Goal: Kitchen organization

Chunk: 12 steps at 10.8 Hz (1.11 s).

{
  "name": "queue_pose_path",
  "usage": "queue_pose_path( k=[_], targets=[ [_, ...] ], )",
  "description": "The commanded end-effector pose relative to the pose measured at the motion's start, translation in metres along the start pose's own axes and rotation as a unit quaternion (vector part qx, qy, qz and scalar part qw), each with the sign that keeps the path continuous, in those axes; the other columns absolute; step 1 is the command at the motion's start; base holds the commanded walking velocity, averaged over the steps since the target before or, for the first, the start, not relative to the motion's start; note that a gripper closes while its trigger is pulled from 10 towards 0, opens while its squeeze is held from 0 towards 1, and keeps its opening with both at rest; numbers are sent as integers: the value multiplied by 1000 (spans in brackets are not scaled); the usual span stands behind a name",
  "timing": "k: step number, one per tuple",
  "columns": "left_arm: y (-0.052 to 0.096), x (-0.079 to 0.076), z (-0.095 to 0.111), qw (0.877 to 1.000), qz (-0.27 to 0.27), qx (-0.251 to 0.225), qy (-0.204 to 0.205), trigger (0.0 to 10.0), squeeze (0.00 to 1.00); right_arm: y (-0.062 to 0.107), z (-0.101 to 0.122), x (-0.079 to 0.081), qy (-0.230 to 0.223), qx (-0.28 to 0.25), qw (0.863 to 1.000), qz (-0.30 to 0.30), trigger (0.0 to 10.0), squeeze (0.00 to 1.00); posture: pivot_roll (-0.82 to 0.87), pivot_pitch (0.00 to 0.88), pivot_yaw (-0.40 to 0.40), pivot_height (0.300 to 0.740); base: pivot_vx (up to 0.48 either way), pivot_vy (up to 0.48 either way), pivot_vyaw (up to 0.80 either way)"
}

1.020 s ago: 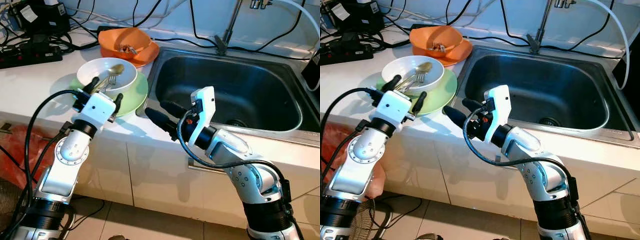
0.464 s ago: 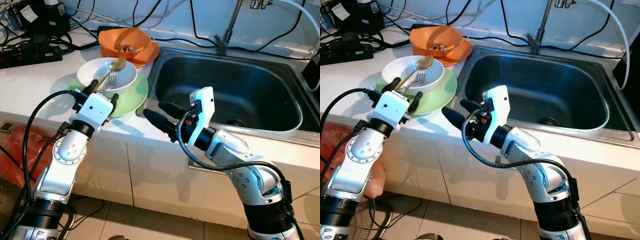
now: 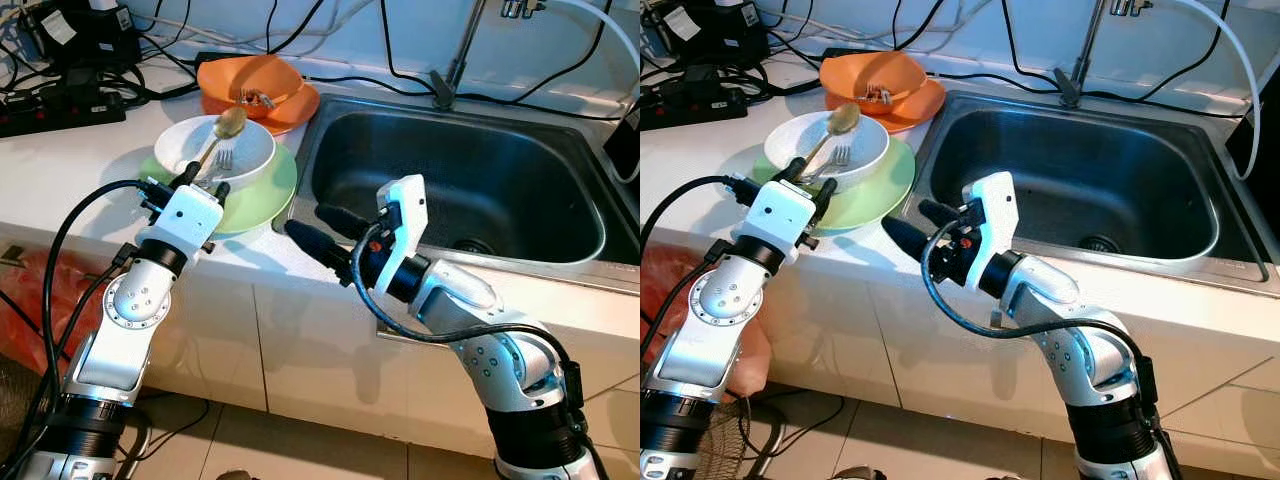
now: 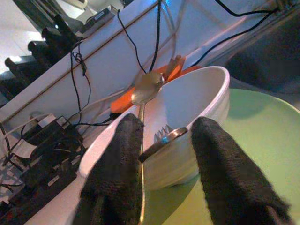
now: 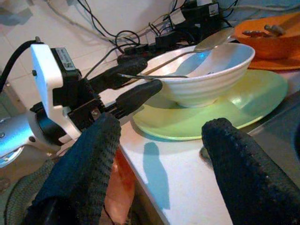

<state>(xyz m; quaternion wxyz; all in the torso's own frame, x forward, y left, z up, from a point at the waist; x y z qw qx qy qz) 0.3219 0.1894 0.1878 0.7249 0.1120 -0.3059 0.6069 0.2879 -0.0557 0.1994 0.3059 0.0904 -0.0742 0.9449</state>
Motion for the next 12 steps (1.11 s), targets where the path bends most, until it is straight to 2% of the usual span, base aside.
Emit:
queue_pose_path(
  k=[1,2,3,10,12],
  targets=[
    [-3,4,3,1000,4,-7,-3,1059,0,3,0,2,0,3,1000,5,10000,0,117,66,-36,740,0,0,0],
    [-3,4,4,1000,6,-9,-5,4196,0,3,0,3,0,3,1000,5,10000,0,118,68,-38,740,0,0,0],
    [-3,6,6,1000,10,-14,-9,10000,0,3,-1,3,-1,3,1000,6,10000,0,118,68,-38,740,0,0,0],
    [-6,13,15,999,26,-31,-18,10000,0,1,-1,4,2,2,1000,6,10000,0,118,67,-39,740,0,0,0],
    [-10,20,22,998,32,-40,-22,10000,0,0,0,3,5,0,1000,5,10000,0,118,65,-41,740,0,0,0]
  ],
)
Point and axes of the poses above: a point about 5 cm out from each wrist's last joint towards the gripper, its own y axis pointing back from the gripper into the wrist, its own z axis along the axis of the wrist's last joint, x = y × z, the point moved 1 cm from there along -y, pointing out of the wrist towards the gripper, and after that the axes turned 2 degrees about y, right-handed, at the moved point
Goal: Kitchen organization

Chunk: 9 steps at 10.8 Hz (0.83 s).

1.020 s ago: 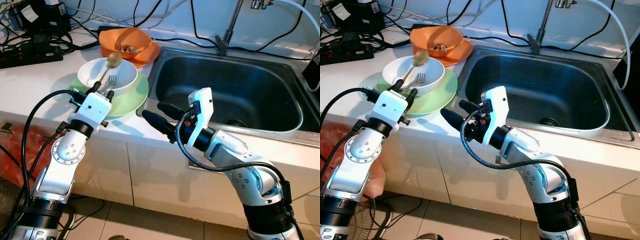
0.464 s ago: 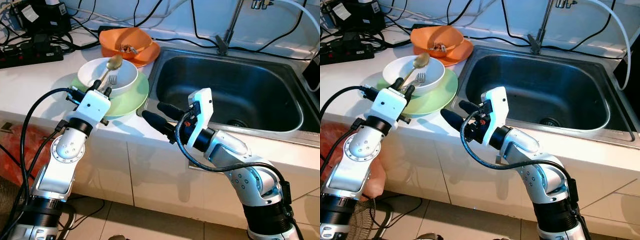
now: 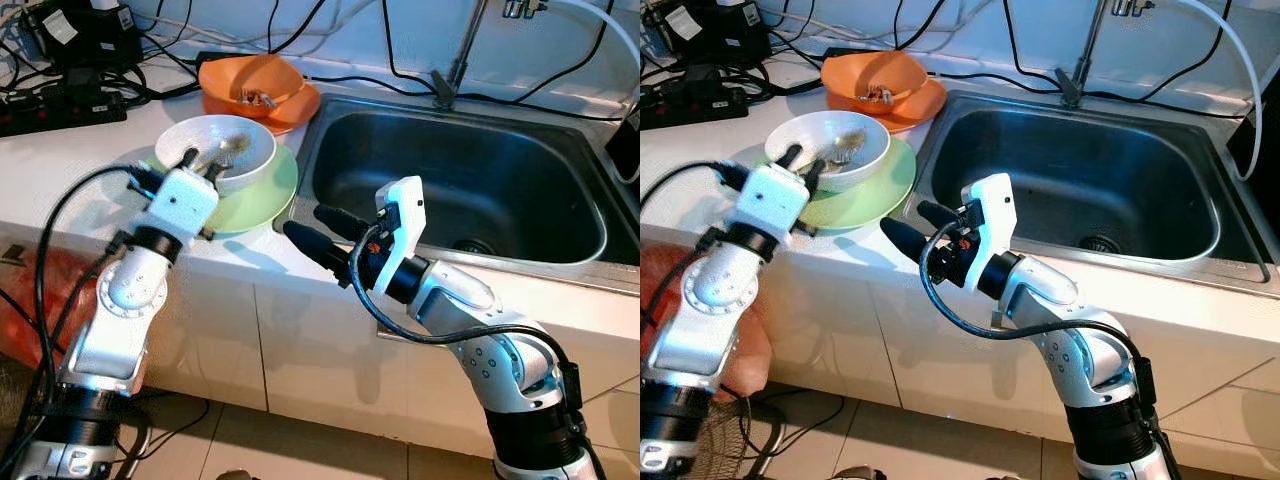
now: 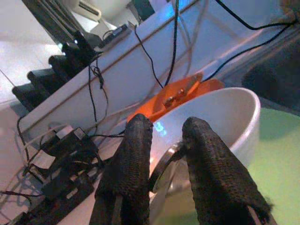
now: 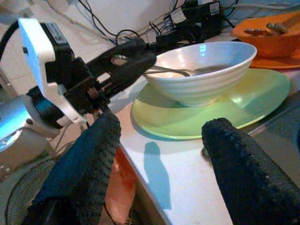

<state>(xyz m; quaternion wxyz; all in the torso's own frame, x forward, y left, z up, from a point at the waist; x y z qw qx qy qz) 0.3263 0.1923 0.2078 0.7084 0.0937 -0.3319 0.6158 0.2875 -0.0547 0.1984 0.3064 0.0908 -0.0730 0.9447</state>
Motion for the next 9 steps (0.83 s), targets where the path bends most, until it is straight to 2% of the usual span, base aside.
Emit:
queue_pose_path(
  k=[1,2,3,4,5,9],
  targets=[
    [-4,7,11,1000,9,-19,-11,10000,0,0,1,3,5,-1,1000,6,10000,0,118,65,-41,740,0,0,0],
    [-4,7,11,1000,9,-19,-11,10000,0,0,1,3,5,-2,1000,6,10000,0,119,64,-42,740,0,0,0],
    [-6,8,15,1000,10,-26,-10,7059,0,0,1,3,6,-1,1000,7,10000,0,121,63,-43,740,0,0,0],
    [-7,9,17,999,11,-31,-7,1804,0,-1,1,3,6,-1,1000,7,10000,0,120,61,-43,740,0,0,0],
    [-7,10,18,999,11,-33,-4,0,0,-1,1,3,6,-2,1000,7,10000,0,121,60,-42,740,0,0,0],
    [-8,11,22,999,9,-41,3,0,0,-2,0,3,5,-3,1000,5,10000,0,122,61,-37,740,0,0,0]
  ],
)
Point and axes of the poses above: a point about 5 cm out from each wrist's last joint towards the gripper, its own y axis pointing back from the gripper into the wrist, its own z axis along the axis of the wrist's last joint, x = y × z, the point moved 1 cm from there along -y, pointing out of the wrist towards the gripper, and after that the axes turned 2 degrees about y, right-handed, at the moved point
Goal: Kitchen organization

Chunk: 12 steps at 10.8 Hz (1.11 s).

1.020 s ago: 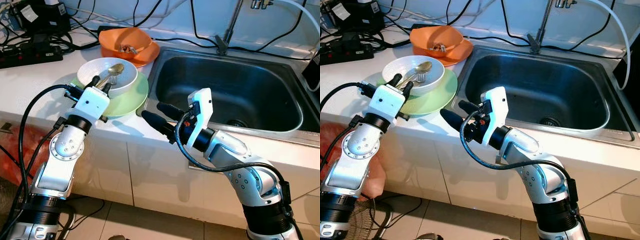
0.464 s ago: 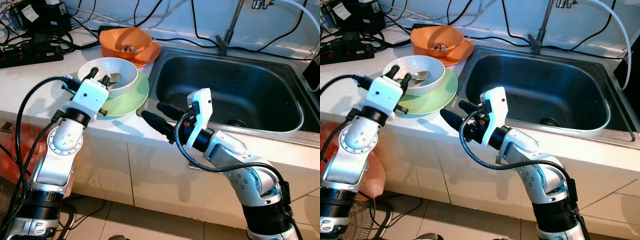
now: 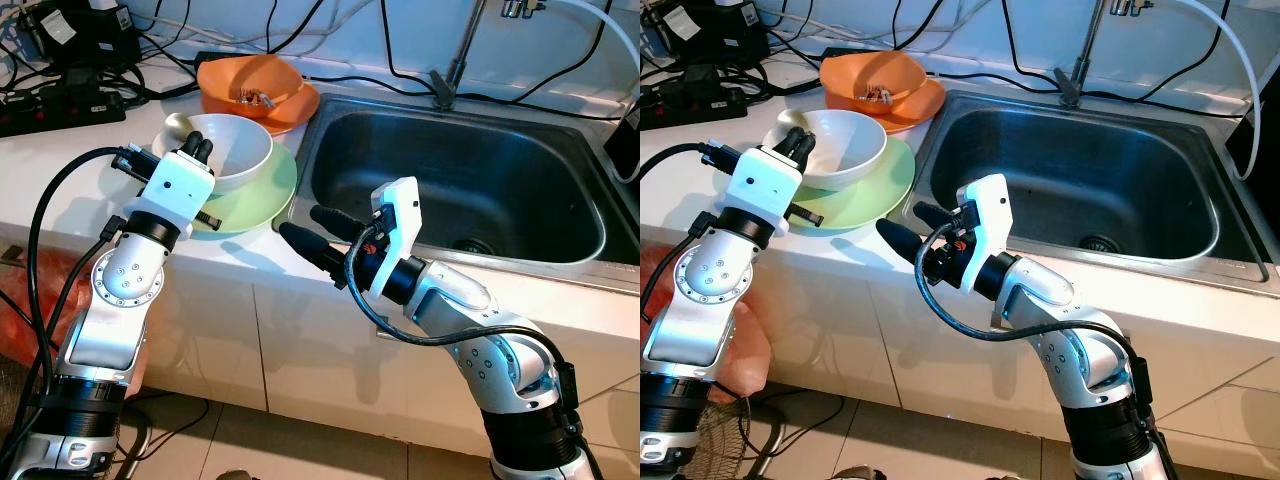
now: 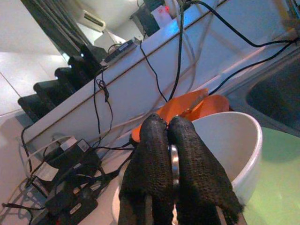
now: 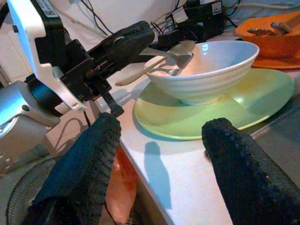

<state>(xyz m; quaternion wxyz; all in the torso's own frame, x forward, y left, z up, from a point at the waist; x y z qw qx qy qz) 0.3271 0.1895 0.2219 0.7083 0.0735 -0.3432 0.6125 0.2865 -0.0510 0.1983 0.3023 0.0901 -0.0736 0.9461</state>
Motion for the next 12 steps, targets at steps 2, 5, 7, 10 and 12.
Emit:
queue_pose_path(
  k=[2,5,7,10,12],
  targets=[
    [-4,6,9,1000,4,-18,-2,0,0,0,0,0,5,-2,1000,0,10000,0,122,59,-37,740,0,0,0],
    [-4,5,8,1000,3,-18,-3,0,0,0,0,0,5,-4,1000,-2,10000,0,122,57,-35,740,0,0,0],
    [-5,4,11,1000,-2,-29,3,941,0,0,1,0,7,-6,1000,-3,10000,0,123,51,-33,740,0,0,0],
    [-6,3,10,1000,-10,-28,10,1765,0,0,1,0,8,-7,1000,-5,10000,0,121,54,-34,740,0,0,0],
    [-7,-1,10,999,-18,-29,16,1569,0,0,2,-1,8,-7,1000,-6,10000,0,121,54,-34,740,0,0,0]
  ],
)
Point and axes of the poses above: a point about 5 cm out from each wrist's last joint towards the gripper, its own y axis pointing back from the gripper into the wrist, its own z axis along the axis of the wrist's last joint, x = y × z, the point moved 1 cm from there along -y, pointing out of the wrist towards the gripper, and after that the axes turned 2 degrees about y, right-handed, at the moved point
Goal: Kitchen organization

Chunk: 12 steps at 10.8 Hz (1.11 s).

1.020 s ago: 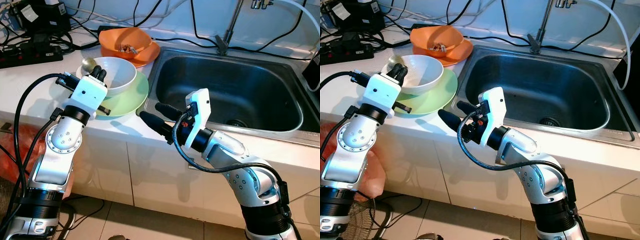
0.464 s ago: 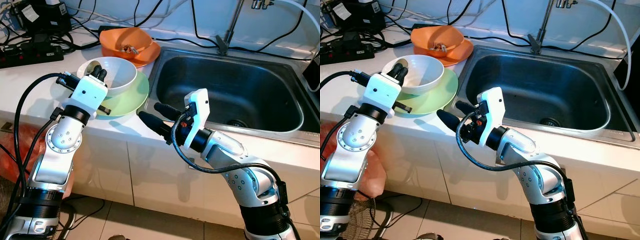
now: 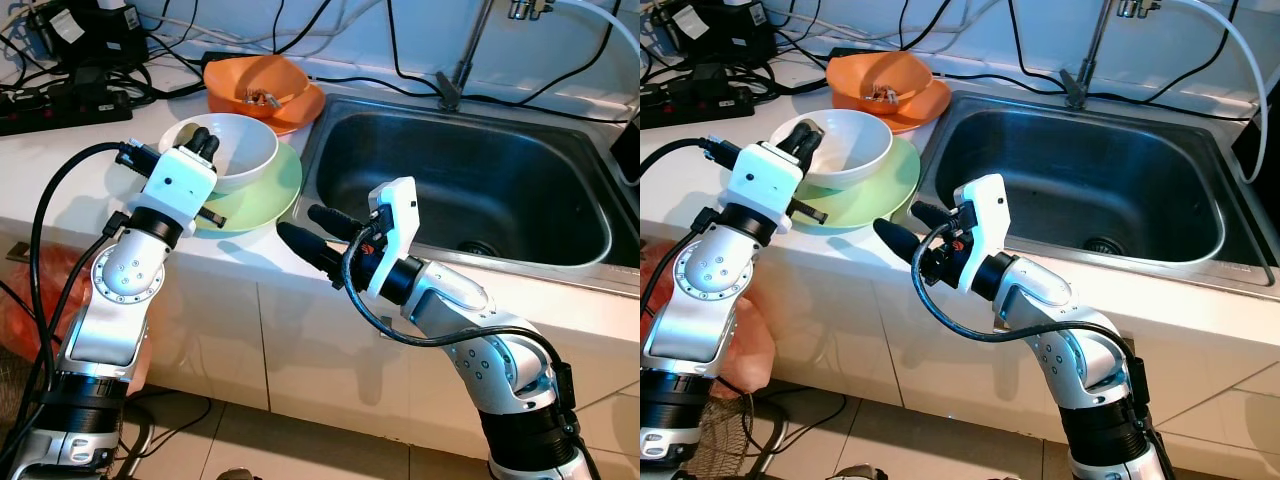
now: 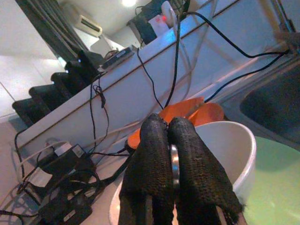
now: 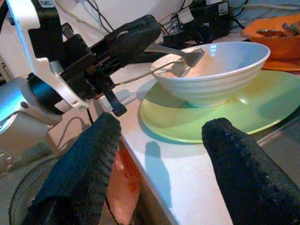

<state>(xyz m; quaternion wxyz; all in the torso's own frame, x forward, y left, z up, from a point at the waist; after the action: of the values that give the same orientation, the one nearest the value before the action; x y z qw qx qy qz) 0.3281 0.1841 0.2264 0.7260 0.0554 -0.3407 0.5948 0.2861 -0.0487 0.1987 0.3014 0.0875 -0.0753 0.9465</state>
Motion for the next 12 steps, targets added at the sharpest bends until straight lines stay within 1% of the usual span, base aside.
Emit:
queue_pose_path(
  k=[1,6,8,12],
  targets=[
    [-4,-1,4,1000,-5,-11,1,1608,0,2,2,-2,6,-5,1000,-8,10000,0,118,57,-32,740,0,0,0],
    [-7,-4,4,1000,-16,-15,11,1529,0,2,3,-2,6,-8,1000,-13,10000,0,110,58,-24,740,0,0,0],
    [-10,-8,6,999,-22,-21,18,1216,0,2,4,-3,8,-9,1000,-16,10000,0,106,55,-21,740,0,0,0],
    [-18,-16,12,998,-32,-39,27,1059,0,2,5,-5,10,-11,1000,-21,10000,0,100,51,-15,740,0,0,0]
  ],
)
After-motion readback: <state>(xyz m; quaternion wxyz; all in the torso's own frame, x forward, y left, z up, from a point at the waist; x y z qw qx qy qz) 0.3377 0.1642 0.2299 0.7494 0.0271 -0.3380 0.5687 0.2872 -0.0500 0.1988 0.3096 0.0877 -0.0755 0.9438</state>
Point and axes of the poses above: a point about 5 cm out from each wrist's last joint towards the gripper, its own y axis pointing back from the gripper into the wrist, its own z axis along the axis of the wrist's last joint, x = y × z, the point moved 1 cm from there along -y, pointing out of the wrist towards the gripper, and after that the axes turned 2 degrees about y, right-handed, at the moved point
